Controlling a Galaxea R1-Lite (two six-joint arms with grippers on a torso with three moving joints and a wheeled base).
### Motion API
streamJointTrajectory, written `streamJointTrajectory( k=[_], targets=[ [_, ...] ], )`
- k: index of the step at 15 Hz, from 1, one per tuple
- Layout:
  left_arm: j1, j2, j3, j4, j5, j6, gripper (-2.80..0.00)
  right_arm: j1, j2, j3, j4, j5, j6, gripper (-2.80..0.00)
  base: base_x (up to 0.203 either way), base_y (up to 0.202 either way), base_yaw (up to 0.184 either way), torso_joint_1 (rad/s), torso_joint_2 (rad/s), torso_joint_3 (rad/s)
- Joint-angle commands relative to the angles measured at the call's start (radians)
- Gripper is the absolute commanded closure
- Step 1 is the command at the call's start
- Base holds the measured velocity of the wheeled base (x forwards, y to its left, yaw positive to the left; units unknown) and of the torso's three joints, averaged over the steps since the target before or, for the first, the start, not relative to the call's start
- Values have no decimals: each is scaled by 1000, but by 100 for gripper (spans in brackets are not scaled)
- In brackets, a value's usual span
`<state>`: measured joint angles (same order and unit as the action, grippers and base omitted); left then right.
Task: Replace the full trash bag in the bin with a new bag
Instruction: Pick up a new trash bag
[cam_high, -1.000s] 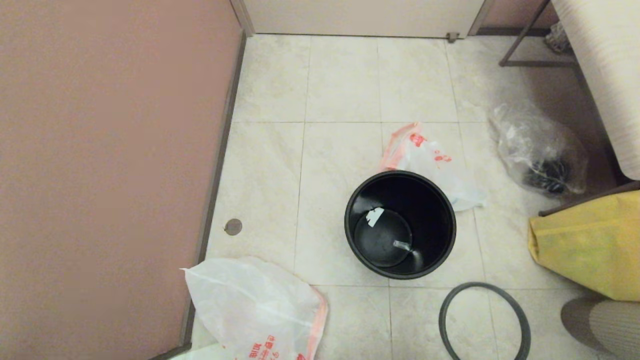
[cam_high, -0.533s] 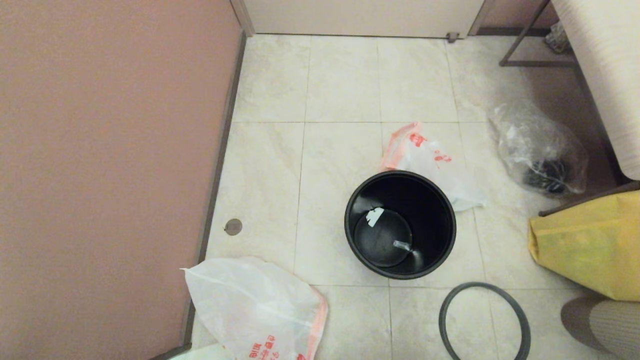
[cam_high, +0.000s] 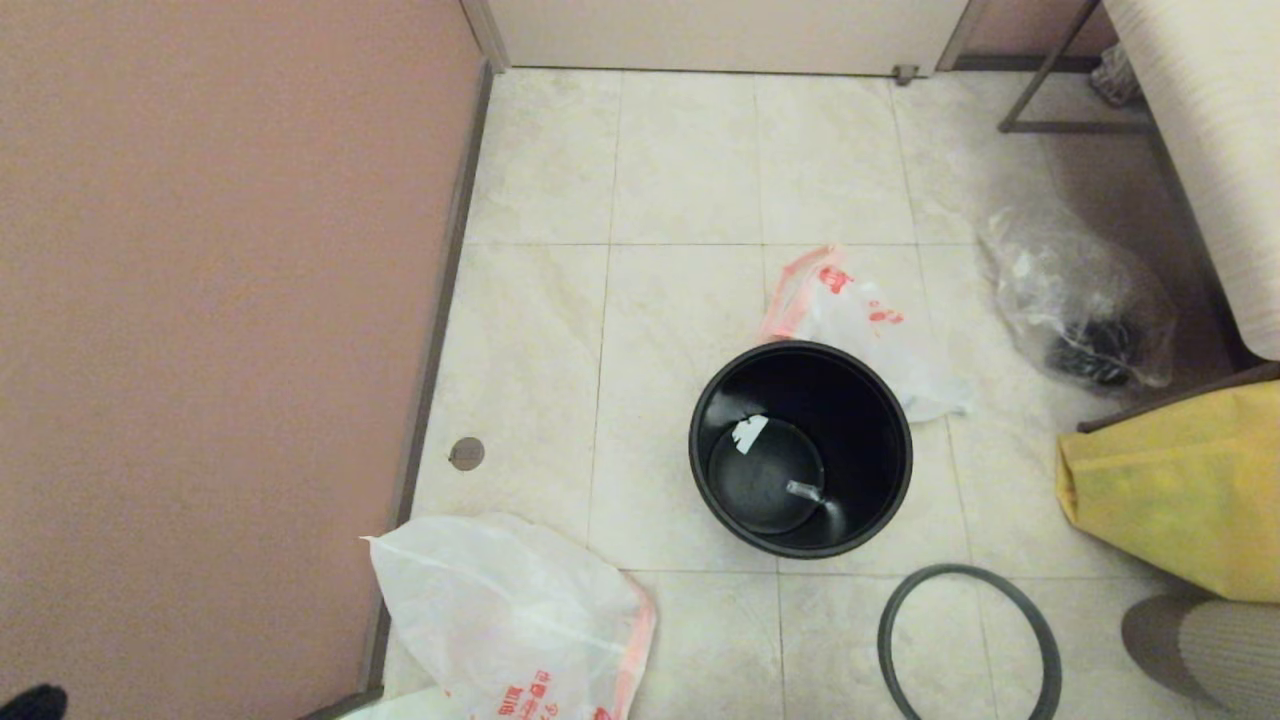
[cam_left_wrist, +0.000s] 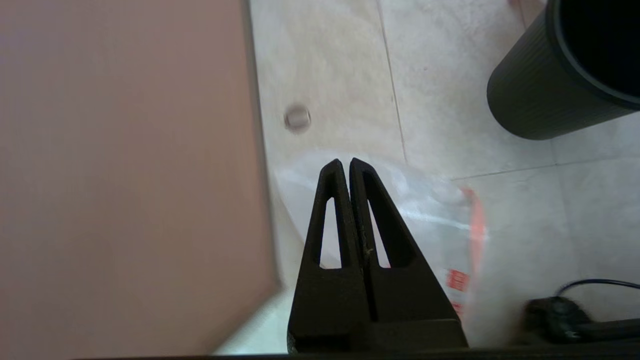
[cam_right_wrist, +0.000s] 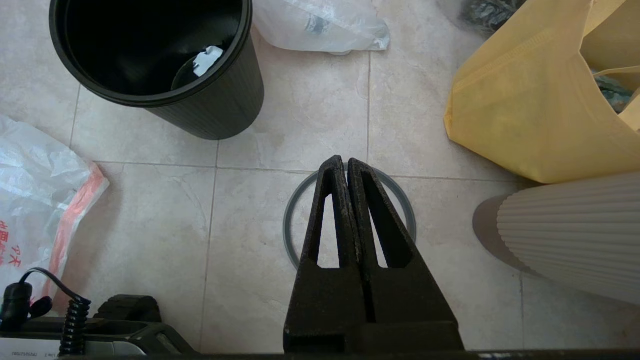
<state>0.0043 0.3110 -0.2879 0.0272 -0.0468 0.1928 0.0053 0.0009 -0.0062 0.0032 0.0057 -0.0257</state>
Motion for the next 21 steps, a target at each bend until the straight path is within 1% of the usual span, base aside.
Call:
streamJointTrajectory(
  k=[1, 2, 3, 4, 5, 6, 7, 8, 12, 14, 16, 19, 20, 21],
  targets=[
    [-6, 290, -165, 6, -15, 104, 0, 1, 2, 0, 0, 0, 0, 0, 0, 0, 0, 0, 0, 0],
    [-25, 387, -232, 19, -17, 152, 0, 1, 2, 0, 0, 0, 0, 0, 0, 0, 0, 0, 0, 0],
    [-63, 474, -305, 47, -7, 188, 0, 1, 2, 0, 0, 0, -1, 0, 0, 0, 0, 0, 0, 0],
    [-137, 542, -363, 86, 15, 211, 0, 1, 2, 0, 0, 0, 0, 0, 0, 0, 0, 0, 0, 0],
    [-255, 592, -405, 126, 56, 217, 0, 1, 2, 0, 0, 0, -1, 0, 0, 0, 0, 0, 0, 0],
    [-378, 669, -440, 157, 120, 194, 0, 1, 2, 0, 0, 0, 0, 0, 0, 0, 0, 0, 0, 0],
    [-451, 768, -466, 173, 175, 153, 0, 1, 2, 0, 0, 0, 0, 0, 0, 0, 0, 0, 0, 0],
    [-489, 879, -494, 185, 229, 97, 0, 1, 2, 0, 0, 0, 0, 0, 0, 0, 0, 0, 0, 0],
    [-540, 1333, -579, 236, 425, -143, 0, 1, 2, 0, 0, 0, 0, 0, 0, 0, 0, 0, 0, 0],
    [-548, 1513, -610, 229, 487, -222, 0, 1, 2, 0, 0, 0, 0, 0, 0, 0, 0, 0, 0, 0],
    [-541, 1670, -641, 188, 521, -264, 0, 1, 2, 0, 0, 0, 0, 0, 0, 0, 0, 0, 0, 0],
    [-485, 1878, -724, 95, 534, -288, 0, 1, 2, 0, 0, 0, 0, 0, 0, 0, 0, 0, 0, 0],
    [-459, 1929, -769, 53, 530, -295, -280, 1, 2, 0, 0, 0, 0, 0, 0, 0, 0, 0, 0, 0],
    [-443, 1966, -822, 33, 526, -311, -280, 1, 2, 0, 0, 0, -1, 0, 0, 0, 0, 0, 0, 0]
  ],
)
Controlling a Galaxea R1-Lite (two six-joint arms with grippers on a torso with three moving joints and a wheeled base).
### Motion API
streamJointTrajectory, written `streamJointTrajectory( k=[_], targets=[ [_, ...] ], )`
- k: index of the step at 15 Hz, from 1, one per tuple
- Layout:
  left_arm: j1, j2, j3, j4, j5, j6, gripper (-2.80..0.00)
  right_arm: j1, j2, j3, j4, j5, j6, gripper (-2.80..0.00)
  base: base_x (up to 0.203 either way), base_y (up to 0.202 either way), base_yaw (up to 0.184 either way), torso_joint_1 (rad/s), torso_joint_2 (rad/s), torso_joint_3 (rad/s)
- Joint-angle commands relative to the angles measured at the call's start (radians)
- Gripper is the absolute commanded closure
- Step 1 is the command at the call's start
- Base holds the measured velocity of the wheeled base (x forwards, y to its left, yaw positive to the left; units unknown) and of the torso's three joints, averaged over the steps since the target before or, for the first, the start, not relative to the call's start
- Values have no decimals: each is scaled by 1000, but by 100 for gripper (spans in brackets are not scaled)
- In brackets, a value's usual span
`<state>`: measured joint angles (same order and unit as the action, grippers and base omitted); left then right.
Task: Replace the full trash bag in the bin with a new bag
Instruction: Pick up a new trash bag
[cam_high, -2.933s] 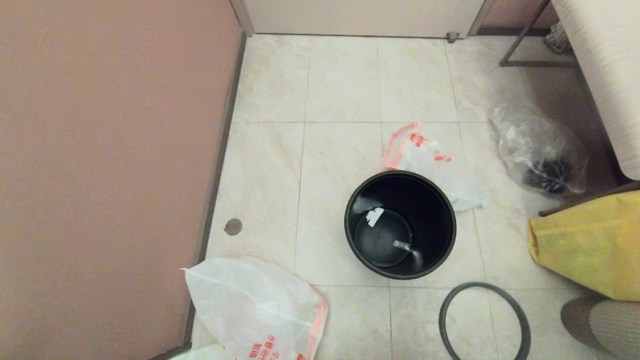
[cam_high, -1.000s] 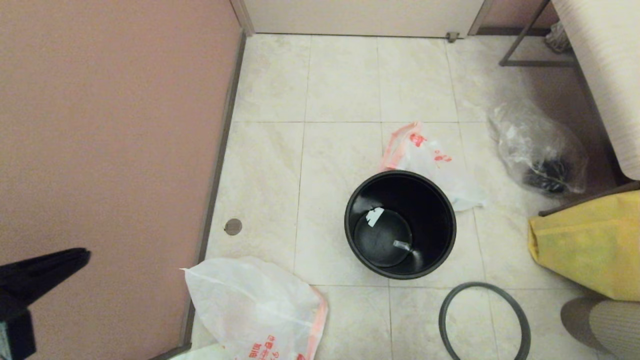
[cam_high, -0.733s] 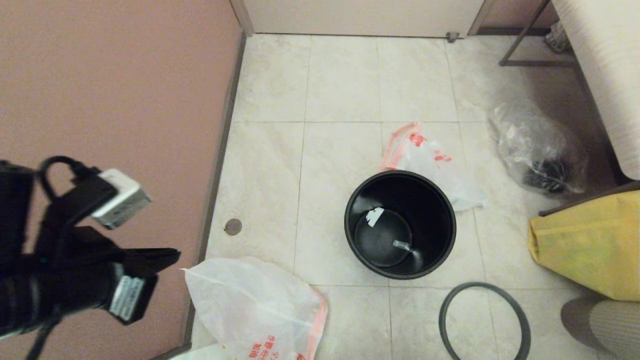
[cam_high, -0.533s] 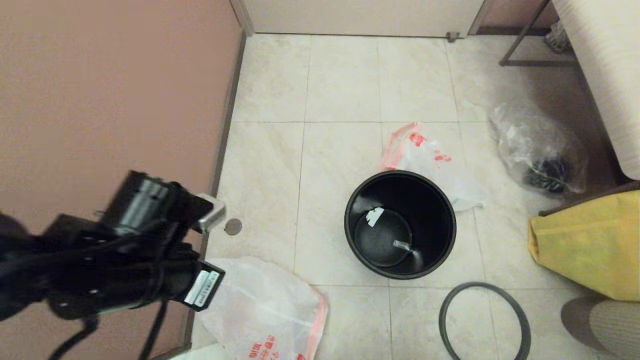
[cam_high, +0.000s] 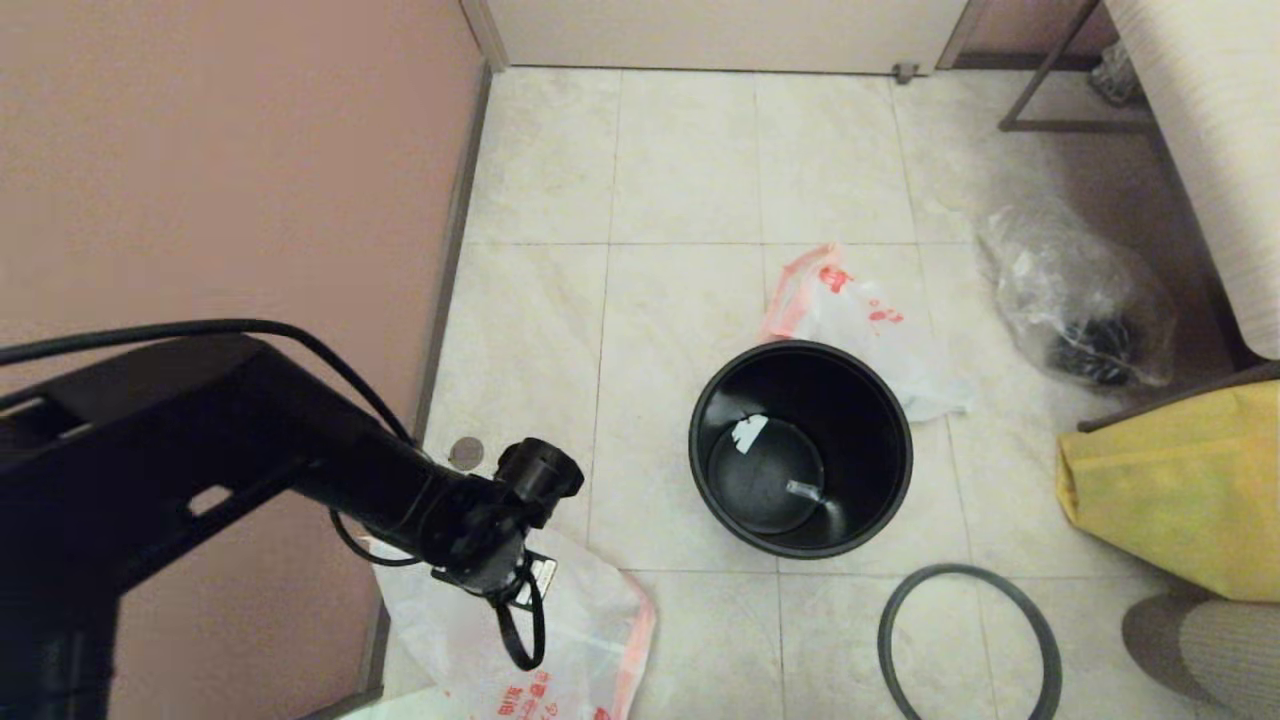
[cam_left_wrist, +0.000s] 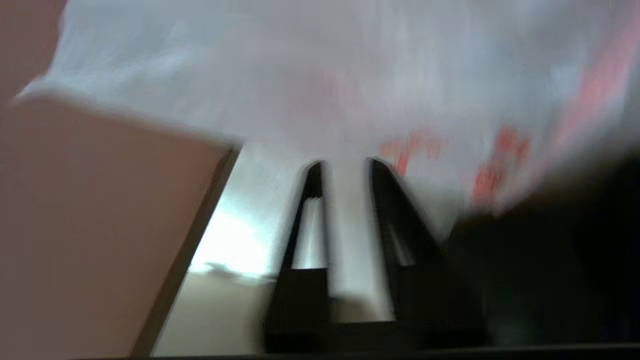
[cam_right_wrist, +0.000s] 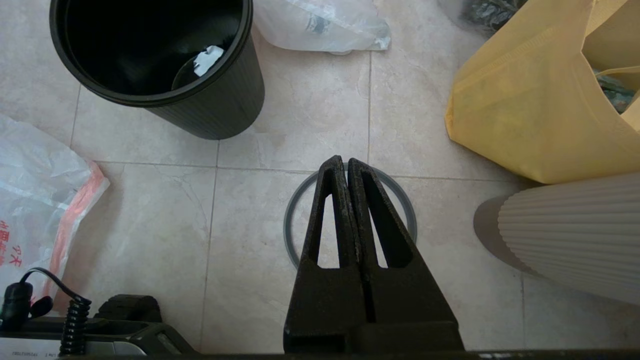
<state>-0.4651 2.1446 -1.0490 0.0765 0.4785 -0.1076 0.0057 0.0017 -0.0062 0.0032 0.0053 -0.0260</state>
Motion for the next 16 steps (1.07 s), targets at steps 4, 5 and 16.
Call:
streamJointTrajectory(
  k=[4, 5, 16],
  targets=[
    [43, 258, -287, 139, -2, -128, -280, 0, 1, 0, 0, 1, 0, 0, 0, 0, 0, 0, 0, 0],
    [46, 282, -335, 180, -6, -154, -280, 0, 1, 0, 0, 1, -1, 0, 0, 0, 0, 0, 0, 0],
    [117, 513, -598, 266, 52, -375, -280, 0, 1, 0, 0, 1, -2, 0, 0, 0, 0, 0, 0, 0]
  ],
)
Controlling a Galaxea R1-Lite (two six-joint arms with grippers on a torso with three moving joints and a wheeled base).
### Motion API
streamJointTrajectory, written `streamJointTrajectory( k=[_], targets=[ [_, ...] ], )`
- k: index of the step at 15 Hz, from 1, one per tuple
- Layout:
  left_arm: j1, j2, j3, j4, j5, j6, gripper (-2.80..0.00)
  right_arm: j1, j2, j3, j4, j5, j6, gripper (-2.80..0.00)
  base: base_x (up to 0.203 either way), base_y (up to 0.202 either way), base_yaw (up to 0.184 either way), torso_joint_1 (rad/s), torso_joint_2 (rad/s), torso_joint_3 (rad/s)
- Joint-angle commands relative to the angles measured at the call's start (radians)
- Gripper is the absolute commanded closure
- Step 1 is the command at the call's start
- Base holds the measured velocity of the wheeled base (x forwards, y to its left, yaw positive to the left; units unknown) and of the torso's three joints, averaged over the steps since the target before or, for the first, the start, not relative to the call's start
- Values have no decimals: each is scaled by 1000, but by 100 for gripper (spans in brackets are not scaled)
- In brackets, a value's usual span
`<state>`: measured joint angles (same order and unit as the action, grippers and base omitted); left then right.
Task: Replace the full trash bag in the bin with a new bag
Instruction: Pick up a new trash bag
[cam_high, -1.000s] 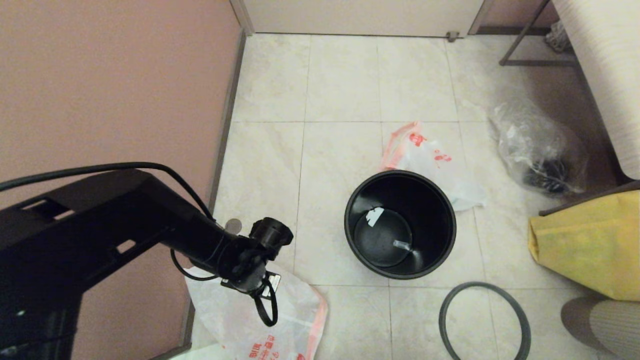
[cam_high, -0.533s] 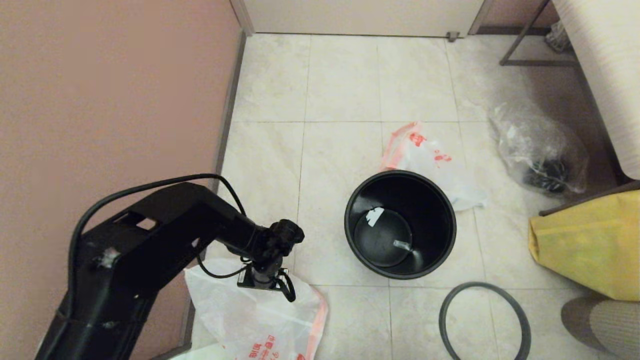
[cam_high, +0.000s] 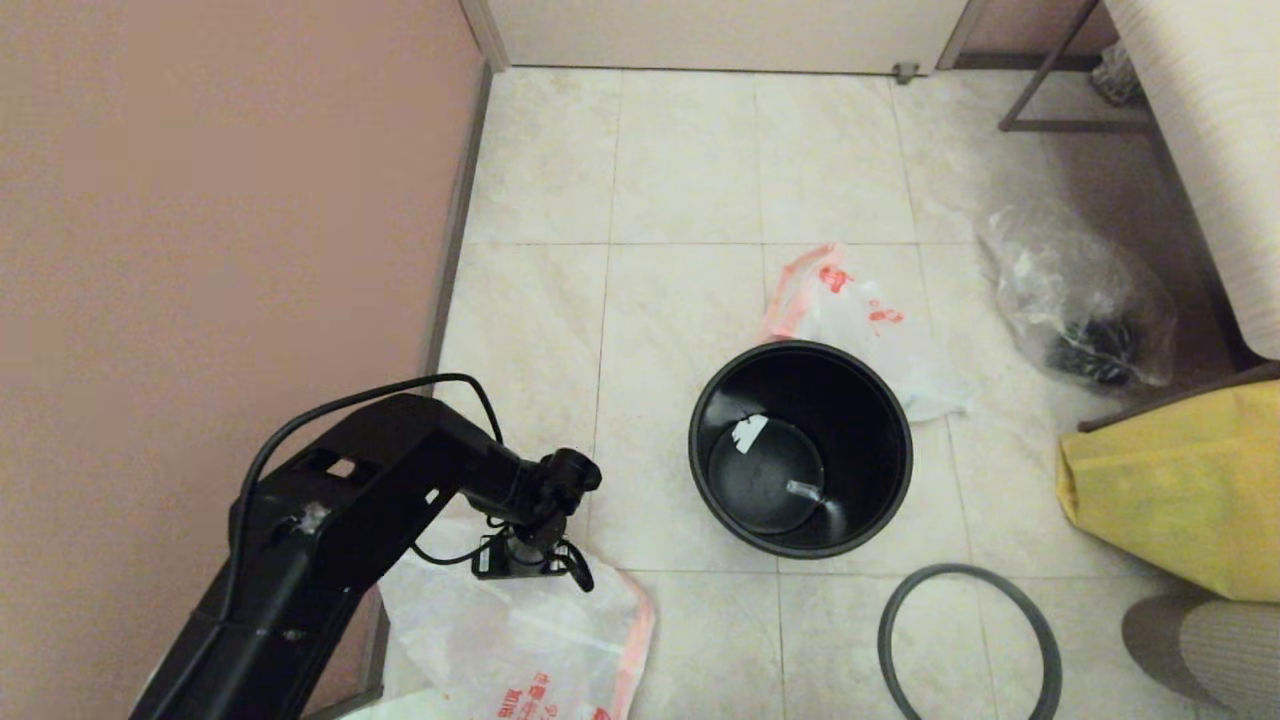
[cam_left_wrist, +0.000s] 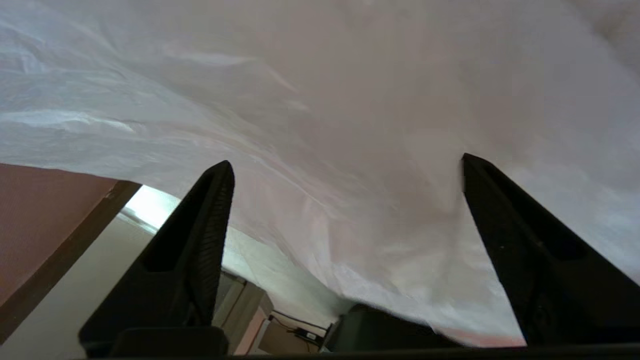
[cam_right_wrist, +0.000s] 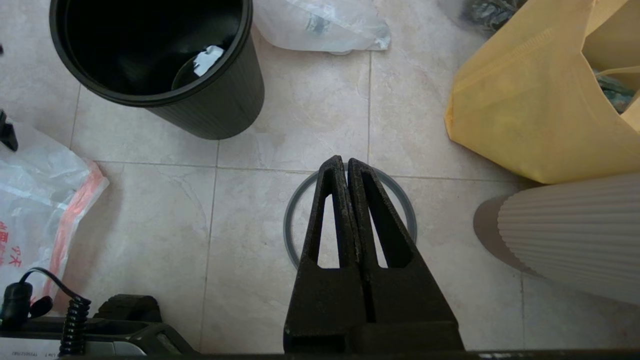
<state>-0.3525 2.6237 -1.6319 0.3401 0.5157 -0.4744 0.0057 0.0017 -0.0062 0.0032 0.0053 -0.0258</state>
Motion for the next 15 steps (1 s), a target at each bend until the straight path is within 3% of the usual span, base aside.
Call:
streamJointTrajectory(
  k=[1, 3, 4, 11, 15],
  targets=[
    [9, 47, -32, 7, 30, -17, -280, 0, 1, 0, 0, 1, 0, 0, 0, 0, 0, 0, 0, 0],
    [12, 56, -36, 5, 32, -18, -280, 0, 1, 0, 0, 1, 0, 0, 0, 0, 0, 0, 0, 0],
    [12, 55, -36, 7, 32, -17, 0, 0, 1, 0, 0, 1, -1, 0, 0, 0, 0, 0, 0, 0],
    [24, 45, -18, 31, 32, -21, 0, 0, 1, 0, 0, 1, -2, 0, 0, 0, 0, 0, 0, 0],
    [10, -49, 69, 39, 30, -39, 0, 0, 1, 0, 0, 1, 0, 0, 0, 0, 0, 0, 0, 0]
  ],
)
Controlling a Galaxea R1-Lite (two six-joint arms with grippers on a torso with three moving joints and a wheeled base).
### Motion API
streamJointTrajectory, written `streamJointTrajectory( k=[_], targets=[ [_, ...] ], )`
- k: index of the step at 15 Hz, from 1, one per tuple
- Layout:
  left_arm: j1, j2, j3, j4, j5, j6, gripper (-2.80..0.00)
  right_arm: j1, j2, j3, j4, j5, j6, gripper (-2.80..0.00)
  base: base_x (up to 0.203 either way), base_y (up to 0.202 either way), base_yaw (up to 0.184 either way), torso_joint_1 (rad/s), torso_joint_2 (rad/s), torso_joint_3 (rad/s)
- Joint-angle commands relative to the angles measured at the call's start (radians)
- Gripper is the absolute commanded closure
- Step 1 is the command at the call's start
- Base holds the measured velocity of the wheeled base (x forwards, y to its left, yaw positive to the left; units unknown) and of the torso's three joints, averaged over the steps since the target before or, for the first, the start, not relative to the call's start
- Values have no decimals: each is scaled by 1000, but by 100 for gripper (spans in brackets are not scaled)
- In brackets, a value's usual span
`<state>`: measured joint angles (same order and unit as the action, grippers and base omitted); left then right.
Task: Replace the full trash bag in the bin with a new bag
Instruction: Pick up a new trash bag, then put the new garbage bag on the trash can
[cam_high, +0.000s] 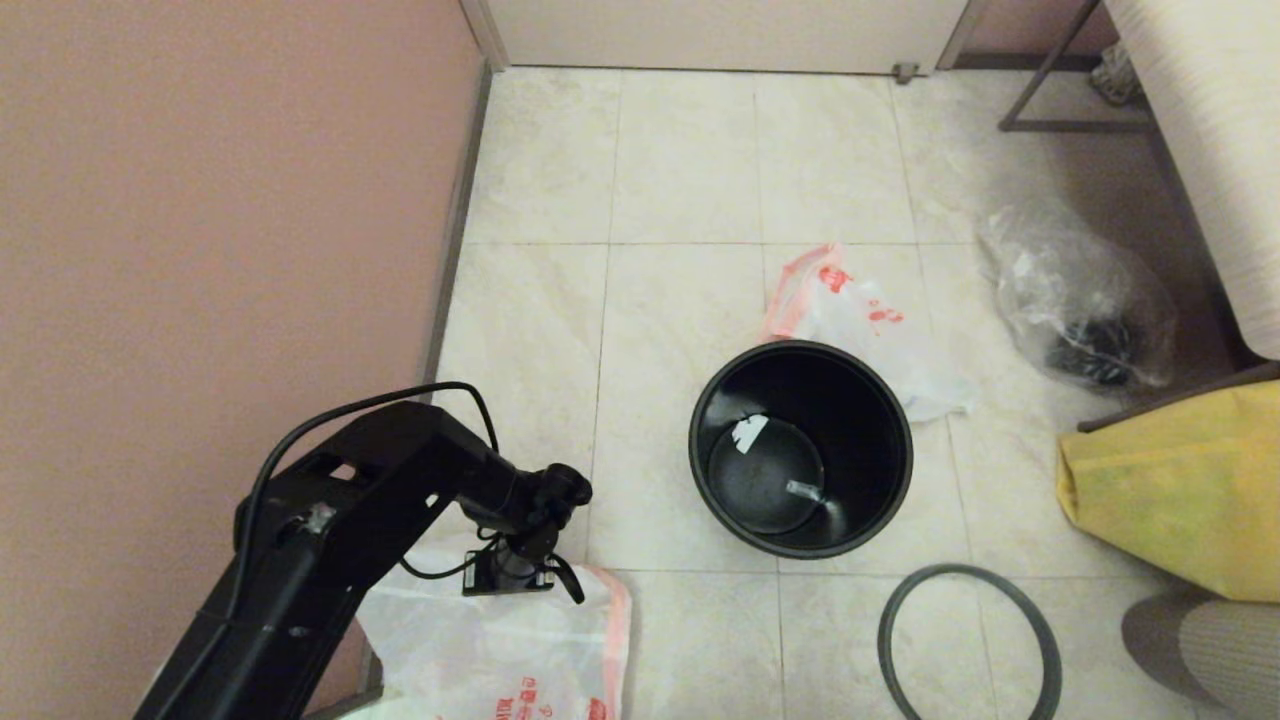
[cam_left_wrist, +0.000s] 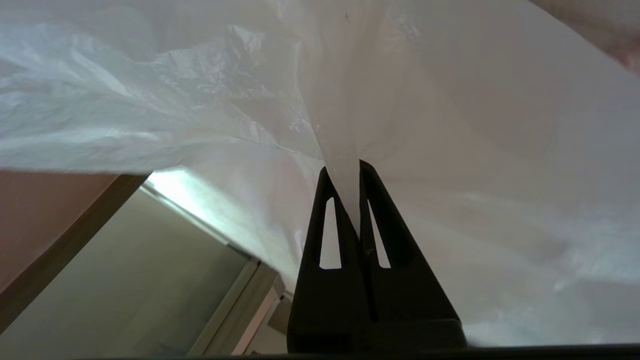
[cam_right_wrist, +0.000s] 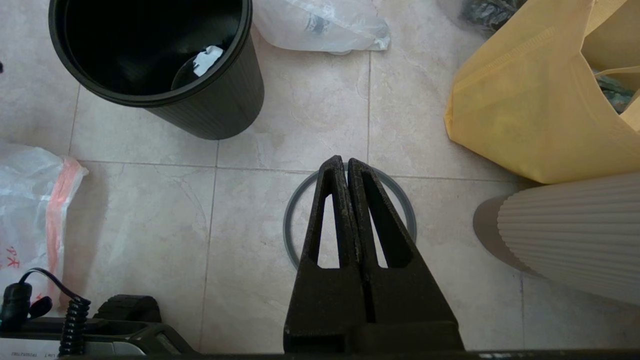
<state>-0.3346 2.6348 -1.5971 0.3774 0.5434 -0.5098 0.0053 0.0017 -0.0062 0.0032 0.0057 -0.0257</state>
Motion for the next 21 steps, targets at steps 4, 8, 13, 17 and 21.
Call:
streamJointTrajectory(
  k=[4, 8, 13, 17, 21],
  targets=[
    [-90, -323, 251, -3, -5, -5, 0, 1, 1, 0, 0, 0, 0, 0, 0, 0, 0, 0, 0, 0],
    [-202, -583, 516, -1, -2, 2, 0, 1, 1, 0, 0, 0, -1, 0, 0, 0, 0, 0, 0, 0],
    [-307, -946, 715, 8, -6, 10, 0, 1, 1, 0, 0, 0, -1, 0, 0, 0, 0, 0, 0, 0],
    [-462, -1271, 729, 60, -53, 23, 0, 1, 1, 0, 0, 0, 0, 0, 0, 0, 0, 0, 0, 0],
    [-612, -1394, 543, 113, -138, 26, 0, 1, 1, 0, 0, 0, -1, 0, 0, 0, 0, 0, 0, 0]
  ],
)
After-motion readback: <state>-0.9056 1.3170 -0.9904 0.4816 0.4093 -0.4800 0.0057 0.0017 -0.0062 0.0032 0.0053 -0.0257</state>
